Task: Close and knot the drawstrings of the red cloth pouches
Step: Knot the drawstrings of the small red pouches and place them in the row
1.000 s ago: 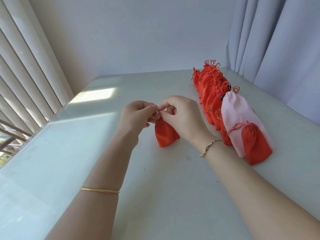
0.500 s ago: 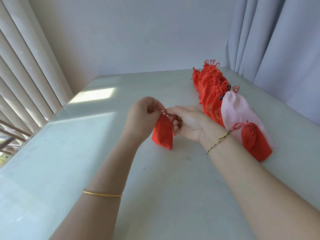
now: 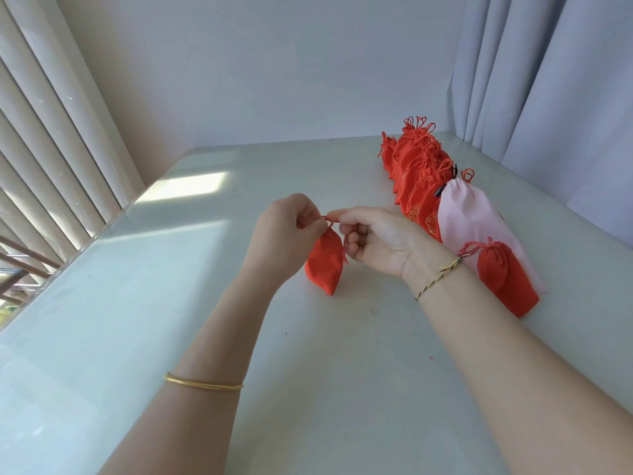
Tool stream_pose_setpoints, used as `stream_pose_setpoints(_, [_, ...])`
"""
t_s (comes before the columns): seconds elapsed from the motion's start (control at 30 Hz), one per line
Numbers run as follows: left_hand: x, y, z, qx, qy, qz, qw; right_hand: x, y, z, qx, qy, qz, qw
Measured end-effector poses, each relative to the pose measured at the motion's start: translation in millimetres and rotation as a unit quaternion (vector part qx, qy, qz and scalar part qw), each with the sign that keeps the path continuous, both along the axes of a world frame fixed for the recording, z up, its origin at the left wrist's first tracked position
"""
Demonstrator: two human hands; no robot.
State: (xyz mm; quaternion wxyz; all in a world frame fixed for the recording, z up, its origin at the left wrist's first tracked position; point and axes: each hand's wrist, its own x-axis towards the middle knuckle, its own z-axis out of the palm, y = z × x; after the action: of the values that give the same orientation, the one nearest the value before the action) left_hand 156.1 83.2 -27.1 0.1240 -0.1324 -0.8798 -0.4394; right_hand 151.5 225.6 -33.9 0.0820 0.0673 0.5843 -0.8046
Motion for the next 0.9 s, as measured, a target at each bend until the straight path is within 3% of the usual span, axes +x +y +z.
stream_pose_setpoints(0.13, [1, -8, 11, 0.156, -0.184, -0.024, 0.97, -5, 9, -2, 0.08, 0.08, -0.081, 0.99])
stream_pose_setpoints(0.23, [2, -10, 15, 0.219, -0.263, -0.065, 0.937, -7, 7, -7, 0.135, 0.118, -0.117, 0.977])
stream_pose_setpoints(0.43, [6, -5, 19, 0.285, -0.307, -0.108, 0.902, -4, 2, -7, 0.247, 0.162, -0.128, 0.947])
stream_pose_setpoints(0.57, [12, 3, 26, 0.337, -0.329, -0.145, 0.87, 18, 9, 13, 0.212, 0.121, -0.054, 0.968])
stream_pose_setpoints(0.73, [24, 20, 34, 0.356, -0.363, -0.197, 0.838, 67, 36, 19, 0.252, 0.15, -0.041, 0.955])
stream_pose_setpoints(0.83, [43, 47, 31, 0.325, -0.367, -0.219, 0.844, 99, 63, 16, 0.283, 0.164, -0.092, 0.94])
stream_pose_setpoints(0.9, [47, 53, 22, 0.295, -0.337, -0.218, 0.867, 105, 72, 15, 0.29, 0.158, -0.097, 0.939])
